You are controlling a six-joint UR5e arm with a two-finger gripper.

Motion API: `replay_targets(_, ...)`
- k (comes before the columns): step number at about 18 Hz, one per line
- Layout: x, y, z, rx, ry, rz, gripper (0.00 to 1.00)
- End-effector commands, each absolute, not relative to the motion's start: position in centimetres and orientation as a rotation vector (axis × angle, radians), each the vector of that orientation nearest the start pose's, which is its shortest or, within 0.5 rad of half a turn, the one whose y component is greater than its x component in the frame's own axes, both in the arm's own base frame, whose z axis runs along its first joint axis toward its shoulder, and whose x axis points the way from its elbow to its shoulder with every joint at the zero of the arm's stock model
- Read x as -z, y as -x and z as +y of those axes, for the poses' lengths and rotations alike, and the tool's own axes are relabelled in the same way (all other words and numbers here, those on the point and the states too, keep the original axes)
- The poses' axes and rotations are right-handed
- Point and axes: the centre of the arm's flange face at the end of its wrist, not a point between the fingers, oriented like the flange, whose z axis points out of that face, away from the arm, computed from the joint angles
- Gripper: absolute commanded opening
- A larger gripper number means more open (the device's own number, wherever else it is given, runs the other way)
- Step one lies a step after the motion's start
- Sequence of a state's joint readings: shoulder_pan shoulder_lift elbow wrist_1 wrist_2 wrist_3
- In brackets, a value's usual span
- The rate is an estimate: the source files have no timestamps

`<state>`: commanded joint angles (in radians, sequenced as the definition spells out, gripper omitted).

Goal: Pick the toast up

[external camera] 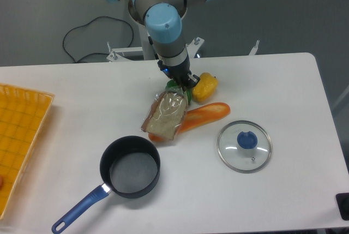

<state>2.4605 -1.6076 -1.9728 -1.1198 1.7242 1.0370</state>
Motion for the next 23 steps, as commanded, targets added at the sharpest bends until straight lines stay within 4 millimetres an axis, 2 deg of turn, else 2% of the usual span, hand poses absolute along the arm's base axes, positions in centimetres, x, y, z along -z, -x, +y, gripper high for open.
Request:
replay_targets(4,-33.1,29.8,38.6,-0.166,3.246,0.217,0.20)
replay_targets(8,-35.6,31.2,38.6,-0.095,3.255,0.237,0.18)
replay_targets(14,-37.1,32.8,37.8,-0.064,3.251,0.293,0.17)
replay_targets(19,-39.5,34.6,37.0,-0.008,3.255,0.407,0.16)
replay_targets(23,-40.2,35.3,36.8,-0.013,3.243,0.486,0.15)
